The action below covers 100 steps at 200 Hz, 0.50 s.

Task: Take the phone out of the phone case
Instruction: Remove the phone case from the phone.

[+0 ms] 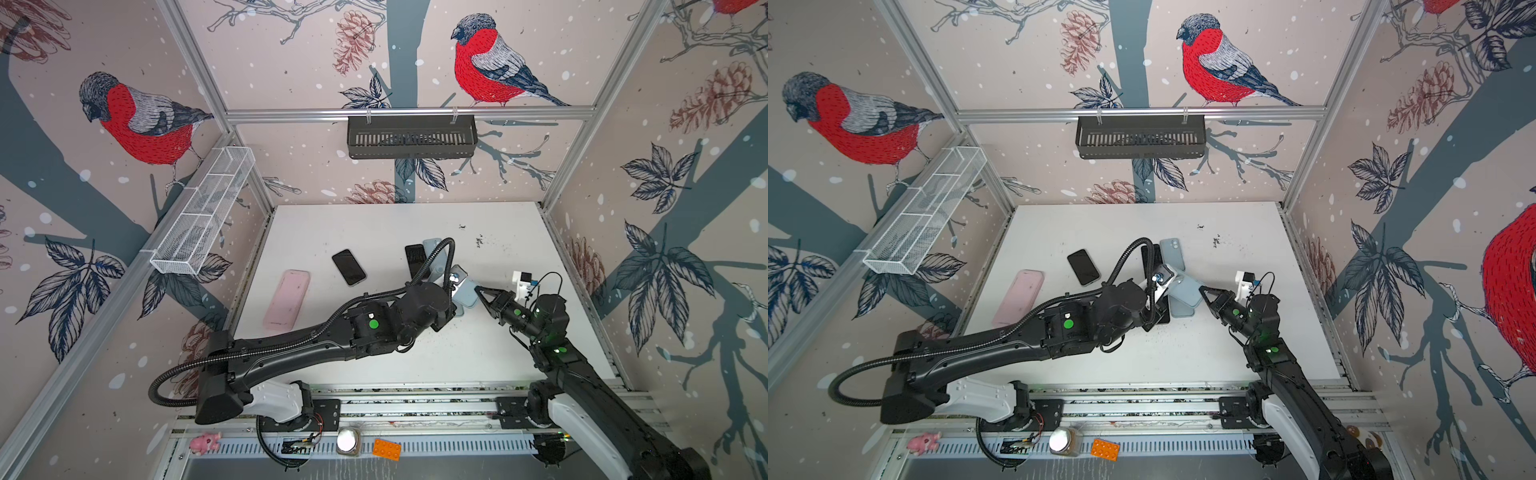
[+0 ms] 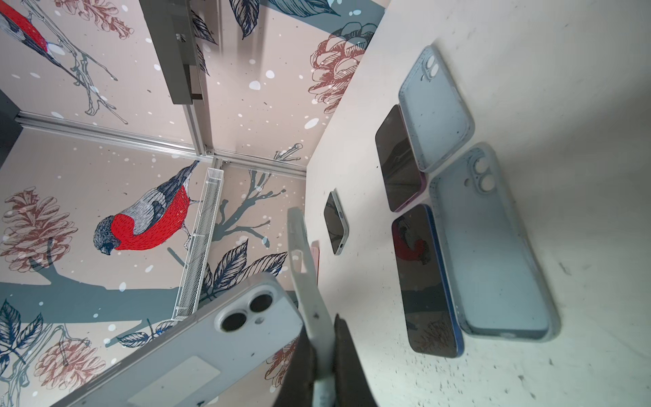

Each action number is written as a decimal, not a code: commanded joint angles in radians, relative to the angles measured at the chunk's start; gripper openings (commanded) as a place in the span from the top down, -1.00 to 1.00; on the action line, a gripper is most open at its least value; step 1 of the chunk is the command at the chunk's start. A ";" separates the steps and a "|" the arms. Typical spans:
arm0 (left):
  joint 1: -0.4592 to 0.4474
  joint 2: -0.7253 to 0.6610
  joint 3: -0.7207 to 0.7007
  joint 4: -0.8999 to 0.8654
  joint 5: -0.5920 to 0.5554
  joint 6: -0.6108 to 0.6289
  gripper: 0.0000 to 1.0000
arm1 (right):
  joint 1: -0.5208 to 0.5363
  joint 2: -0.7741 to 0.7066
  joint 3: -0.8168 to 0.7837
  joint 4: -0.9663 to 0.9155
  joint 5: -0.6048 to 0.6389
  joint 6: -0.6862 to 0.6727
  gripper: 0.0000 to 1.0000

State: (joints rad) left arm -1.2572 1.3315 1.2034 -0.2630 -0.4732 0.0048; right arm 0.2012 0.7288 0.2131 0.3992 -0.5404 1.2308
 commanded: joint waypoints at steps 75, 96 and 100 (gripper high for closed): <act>-0.021 -0.119 -0.157 0.114 -0.226 0.258 1.00 | -0.036 -0.026 -0.035 0.029 0.034 0.064 1.00; -0.027 -0.143 -0.254 0.172 -0.272 0.360 1.00 | -0.034 -0.056 -0.046 0.026 0.029 0.102 1.00; -0.027 -0.149 -0.274 0.186 -0.279 0.375 1.00 | -0.033 -0.062 -0.045 0.017 0.031 0.105 1.00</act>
State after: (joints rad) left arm -1.2804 1.2083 1.0061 -0.2066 -0.6521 0.2302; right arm 0.1669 0.6926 0.1726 0.3973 -0.5163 1.2869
